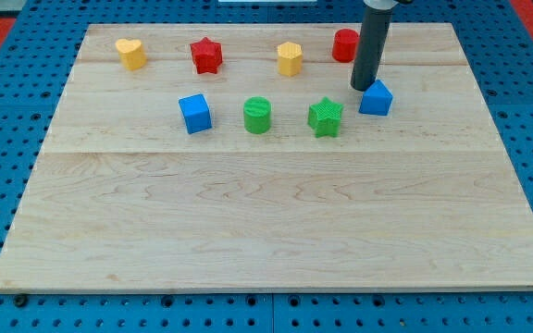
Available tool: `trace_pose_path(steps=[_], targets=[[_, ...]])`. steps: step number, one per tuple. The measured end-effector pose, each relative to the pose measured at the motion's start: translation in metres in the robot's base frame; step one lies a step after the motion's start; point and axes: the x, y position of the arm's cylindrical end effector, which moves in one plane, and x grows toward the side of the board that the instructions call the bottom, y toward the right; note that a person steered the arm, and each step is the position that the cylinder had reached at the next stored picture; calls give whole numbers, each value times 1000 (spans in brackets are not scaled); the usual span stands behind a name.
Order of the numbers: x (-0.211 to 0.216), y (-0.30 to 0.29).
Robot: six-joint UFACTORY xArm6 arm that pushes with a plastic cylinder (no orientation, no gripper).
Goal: Push red circle slightly down
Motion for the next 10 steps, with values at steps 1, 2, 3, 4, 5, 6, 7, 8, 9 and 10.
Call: trace_pose_path(steps=[1, 2, 3, 4, 5, 6, 7, 8, 9, 10], targets=[[32, 14], [28, 20], [-18, 40], [-80, 53], [-105, 5], [-115, -37], [-111, -61], [-95, -25], [-86, 10], [-95, 10]])
